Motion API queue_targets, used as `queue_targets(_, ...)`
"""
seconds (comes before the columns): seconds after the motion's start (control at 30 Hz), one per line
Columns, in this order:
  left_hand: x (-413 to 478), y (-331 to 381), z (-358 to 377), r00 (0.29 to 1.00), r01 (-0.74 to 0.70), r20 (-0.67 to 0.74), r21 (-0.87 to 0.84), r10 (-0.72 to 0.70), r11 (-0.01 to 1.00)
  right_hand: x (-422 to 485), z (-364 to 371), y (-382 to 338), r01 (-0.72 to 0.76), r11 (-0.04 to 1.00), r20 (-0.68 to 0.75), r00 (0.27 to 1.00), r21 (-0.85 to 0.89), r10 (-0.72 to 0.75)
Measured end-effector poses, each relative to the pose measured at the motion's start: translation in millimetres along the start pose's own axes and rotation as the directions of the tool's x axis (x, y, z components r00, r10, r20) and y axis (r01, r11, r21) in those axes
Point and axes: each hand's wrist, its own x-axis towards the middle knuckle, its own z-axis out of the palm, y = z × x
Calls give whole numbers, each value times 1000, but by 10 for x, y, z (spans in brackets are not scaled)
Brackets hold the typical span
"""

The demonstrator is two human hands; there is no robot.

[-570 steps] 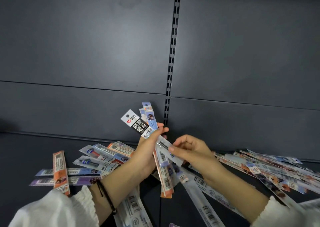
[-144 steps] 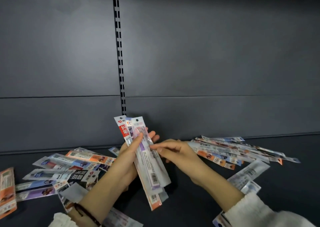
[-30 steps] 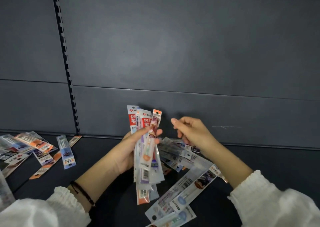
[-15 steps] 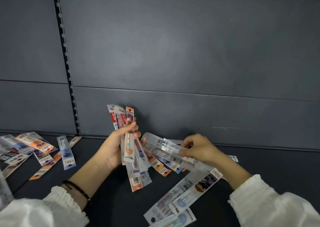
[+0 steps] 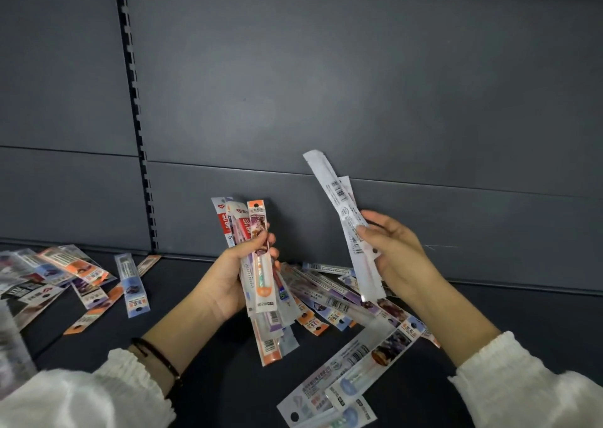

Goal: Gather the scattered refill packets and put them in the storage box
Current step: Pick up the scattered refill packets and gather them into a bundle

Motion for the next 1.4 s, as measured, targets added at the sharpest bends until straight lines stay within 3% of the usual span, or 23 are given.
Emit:
queue_targets(0.13,11,-26,44,999,-51,16,11,51,999,-125,218,90,-109,994,106,988,-4,108)
queue_targets(0.3,-57,5,68,996,-94,7,155,94,983,-276,463,245,-162,985,228,958,-65,173)
queue_targets(0.47,-118,-23,157,995,-88,49,168,81,982,-391,636,321,-8,975,283,956,-222,72)
queue_targets(0.67,-123,-78,209,998,-47,53,122,41,991,-448,687,266,103,964,206,977,-247,-51)
queue_targets(0.93,-94,-116,192,998,1,68,146,-11,989,-446,683,315,23,988,25,999,-155,-19)
queue_targets(1.17,-70,-130,156,993,81,66,219,-97,972,-247,562,232,25,997,-178,984,71,-12)
queue_targets(1.27,-79,-98,148,985,138,79,175,-154,975,-135,426,132,21,965,-194,981,261,31)
queue_targets(1.4,-74,-68,146,980,196,34,47,-198,979,9,209,19,56,921,-315,946,387,75)
